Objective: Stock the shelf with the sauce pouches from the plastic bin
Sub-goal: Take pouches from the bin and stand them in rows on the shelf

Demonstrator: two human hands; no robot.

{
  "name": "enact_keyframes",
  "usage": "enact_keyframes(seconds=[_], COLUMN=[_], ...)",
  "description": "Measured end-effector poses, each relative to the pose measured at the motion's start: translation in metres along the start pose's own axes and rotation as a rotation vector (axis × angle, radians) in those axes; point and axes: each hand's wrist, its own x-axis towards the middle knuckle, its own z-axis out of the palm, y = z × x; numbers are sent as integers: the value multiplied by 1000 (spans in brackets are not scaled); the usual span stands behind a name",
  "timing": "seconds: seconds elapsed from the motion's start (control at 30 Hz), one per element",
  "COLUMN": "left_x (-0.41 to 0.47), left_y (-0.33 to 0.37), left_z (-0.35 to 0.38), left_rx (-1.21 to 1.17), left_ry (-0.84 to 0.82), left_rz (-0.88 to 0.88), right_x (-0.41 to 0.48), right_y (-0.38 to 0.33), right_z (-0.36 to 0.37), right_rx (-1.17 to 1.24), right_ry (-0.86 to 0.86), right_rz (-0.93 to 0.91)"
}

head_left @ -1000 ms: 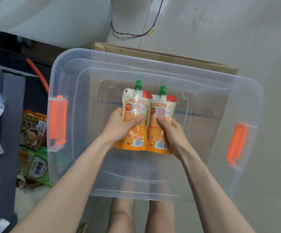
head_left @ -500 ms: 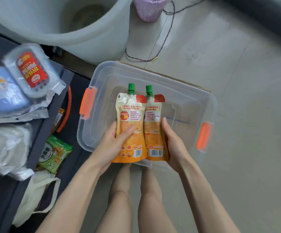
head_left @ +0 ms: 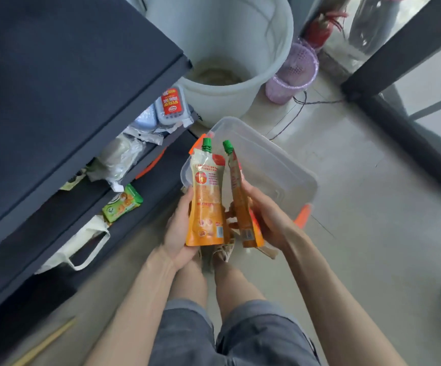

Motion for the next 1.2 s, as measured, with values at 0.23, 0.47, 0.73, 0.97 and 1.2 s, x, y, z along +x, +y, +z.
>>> enact_keyframes(seconds=[0.23, 0.47, 0.73, 0.97, 1.2], left_x=[-84, -170, -258, -331, -358], left_y=[11, 19, 16, 40, 96], left_z=[-40, -89, -159, -204, -224], left_rx=[34, 18, 63, 78, 107], left_ry=[52, 177, 424, 521, 502], left_rz=[204, 441, 588, 892, 1024], right_x=[-23, -46, -90, -118, -123], right_y=[-11, 12, 41, 34, -9], right_z=[80, 171, 267, 342, 389], right_rx=[-299, -335, -357, -432, -444], right_ry=[-46, -224, -212, -290, -326], right_rz=[-154, -277, -421, -600, -739])
